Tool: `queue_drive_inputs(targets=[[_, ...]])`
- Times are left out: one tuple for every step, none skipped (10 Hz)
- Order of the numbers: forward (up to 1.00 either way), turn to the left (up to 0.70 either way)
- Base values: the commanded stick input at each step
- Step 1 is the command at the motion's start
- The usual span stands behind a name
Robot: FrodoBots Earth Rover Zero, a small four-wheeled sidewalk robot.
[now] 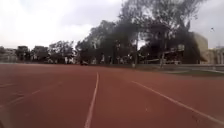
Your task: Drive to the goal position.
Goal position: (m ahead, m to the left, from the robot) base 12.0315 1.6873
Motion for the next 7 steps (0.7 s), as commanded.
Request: queue_drive_inputs(targets=[[0.45,0.00],[0.45,0.00],[0.45,0.00],[0.45,0.00],[0.45,0.00],[0.45,0.00],[0.45,0.00]])
